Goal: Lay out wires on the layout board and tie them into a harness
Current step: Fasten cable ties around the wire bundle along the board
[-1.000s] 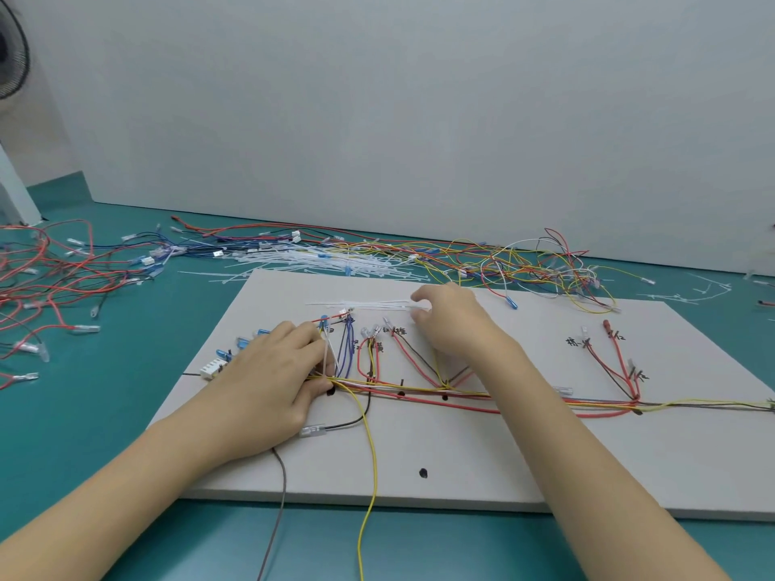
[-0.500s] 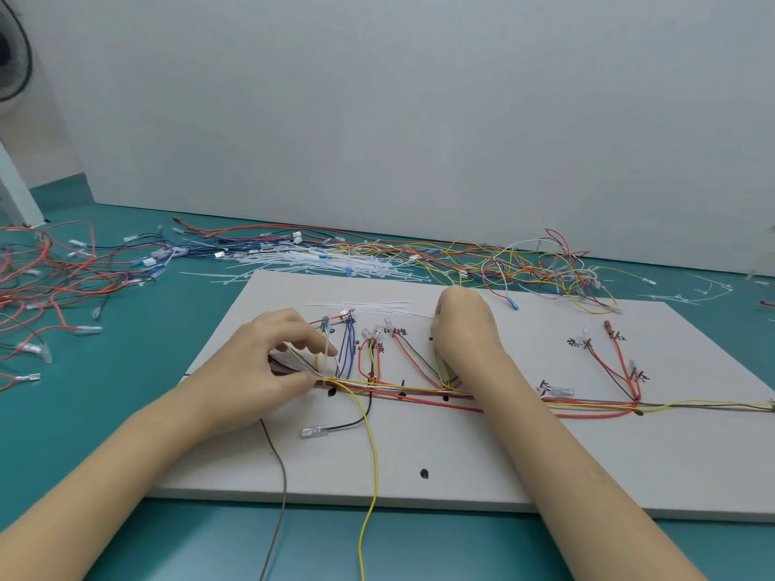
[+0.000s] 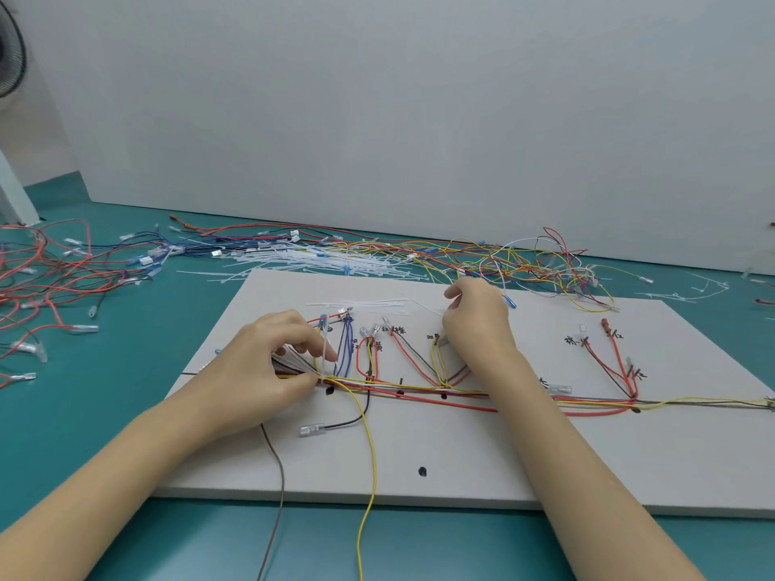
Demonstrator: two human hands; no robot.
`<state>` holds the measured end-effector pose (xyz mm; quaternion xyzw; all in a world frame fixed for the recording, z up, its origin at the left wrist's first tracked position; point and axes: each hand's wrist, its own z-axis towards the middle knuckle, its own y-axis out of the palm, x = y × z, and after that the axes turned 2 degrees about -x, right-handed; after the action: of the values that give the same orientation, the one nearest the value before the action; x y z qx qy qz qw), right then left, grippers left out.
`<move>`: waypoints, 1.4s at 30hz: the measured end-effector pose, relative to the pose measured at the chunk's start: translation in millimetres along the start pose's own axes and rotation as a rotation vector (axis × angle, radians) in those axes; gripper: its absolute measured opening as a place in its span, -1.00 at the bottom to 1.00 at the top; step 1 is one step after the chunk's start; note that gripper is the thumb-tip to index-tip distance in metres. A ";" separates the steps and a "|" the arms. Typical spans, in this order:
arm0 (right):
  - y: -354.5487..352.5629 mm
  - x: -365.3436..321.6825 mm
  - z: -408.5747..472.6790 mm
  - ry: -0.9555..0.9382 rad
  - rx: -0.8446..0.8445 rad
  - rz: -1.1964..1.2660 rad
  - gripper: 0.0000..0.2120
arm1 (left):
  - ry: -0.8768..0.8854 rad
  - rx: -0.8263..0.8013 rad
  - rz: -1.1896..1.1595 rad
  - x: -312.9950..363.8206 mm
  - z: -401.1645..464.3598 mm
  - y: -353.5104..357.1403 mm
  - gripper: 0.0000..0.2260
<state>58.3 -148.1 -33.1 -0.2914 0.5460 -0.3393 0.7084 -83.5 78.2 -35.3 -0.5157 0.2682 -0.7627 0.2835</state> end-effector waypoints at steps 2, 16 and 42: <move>-2.2 0.4 -1.0 -0.036 0.070 0.059 -0.68 | -0.002 0.006 -0.001 -2.0 0.1 0.9 -0.70; -32.5 -3.3 -34.4 -0.038 -0.418 0.543 -0.92 | -0.054 0.141 -0.176 -0.7 9.7 2.9 -0.86; -30.6 -2.8 -48.1 -0.053 -0.513 0.867 -0.93 | -0.004 0.088 -0.289 9.8 46.8 16.3 -0.82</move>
<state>6.1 -166.3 -18.8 -0.2111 0.6644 0.1389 0.7034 -40.0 54.4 -25.3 -0.5376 0.1569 -0.8055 0.1937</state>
